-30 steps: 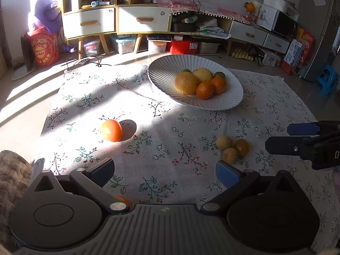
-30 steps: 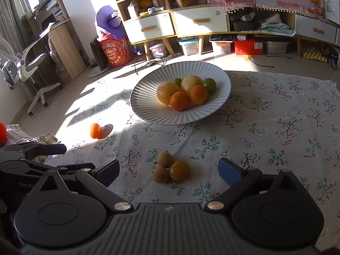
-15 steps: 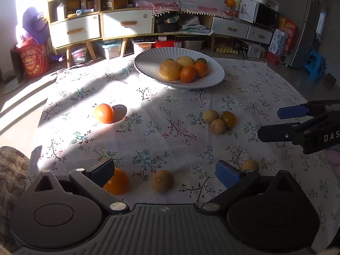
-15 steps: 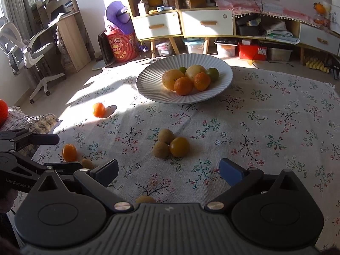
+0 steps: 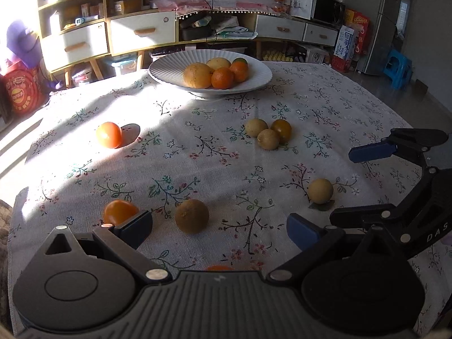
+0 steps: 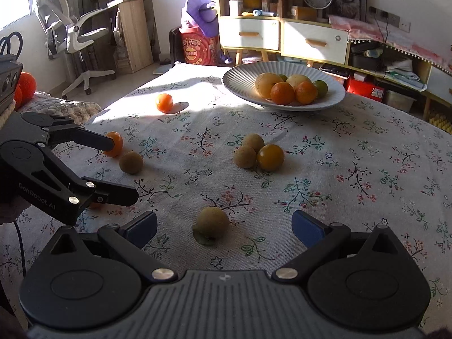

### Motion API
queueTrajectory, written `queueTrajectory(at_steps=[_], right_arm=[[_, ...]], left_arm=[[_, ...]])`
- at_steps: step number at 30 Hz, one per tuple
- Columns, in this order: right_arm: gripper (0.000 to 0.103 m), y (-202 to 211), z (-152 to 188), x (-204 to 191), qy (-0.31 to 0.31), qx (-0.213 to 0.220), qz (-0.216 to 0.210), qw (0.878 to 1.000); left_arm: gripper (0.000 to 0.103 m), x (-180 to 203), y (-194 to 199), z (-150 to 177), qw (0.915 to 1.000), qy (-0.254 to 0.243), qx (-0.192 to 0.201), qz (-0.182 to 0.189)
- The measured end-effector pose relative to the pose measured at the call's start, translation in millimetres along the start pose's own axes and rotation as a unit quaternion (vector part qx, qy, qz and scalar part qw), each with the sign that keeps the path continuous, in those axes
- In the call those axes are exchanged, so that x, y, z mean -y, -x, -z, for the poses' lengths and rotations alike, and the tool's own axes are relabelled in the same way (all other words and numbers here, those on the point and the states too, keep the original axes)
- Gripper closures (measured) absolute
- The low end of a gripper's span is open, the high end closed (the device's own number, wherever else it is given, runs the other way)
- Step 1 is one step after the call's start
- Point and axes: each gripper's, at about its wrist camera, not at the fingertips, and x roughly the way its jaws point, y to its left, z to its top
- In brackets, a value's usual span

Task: Organize fruits
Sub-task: 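Grasp a small brown fruit with the left tool while the right tool grasps another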

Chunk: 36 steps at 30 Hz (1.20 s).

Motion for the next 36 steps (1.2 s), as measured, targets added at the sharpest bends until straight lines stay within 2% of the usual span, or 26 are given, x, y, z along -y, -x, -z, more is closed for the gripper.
queueTrajectory(at_steps=[6, 11, 16, 24, 36], right_arm=[[0.002, -4, 9, -4, 0.013, -0.010, 0.004, 1.000], [0.004, -3, 12, -8, 0.028, -0.006, 0.004, 1.000], [0.021, -3, 14, -11, 0.040, -0.006, 0.002, 0.999], [0.041, -5, 12, -8, 0.036, -0.008, -0.002, 0.999], [0.056, -4, 10, -8, 0.034, -0.006, -0.007, 0.999]], left_arm=[[0.017, 1, -7, 6, 0.9998, 0.001, -0.020, 0.005], [0.022, 2, -6, 7, 0.9998, 0.002, -0.018, 0.002], [0.031, -3, -5, 5, 0.9998, 0.019, -0.012, -0.001], [0.045, -8, -3, 4, 0.9992, 0.039, -0.004, -0.005], [0.069, -11, -2, 1, 0.9984, 0.055, 0.000, -0.013]])
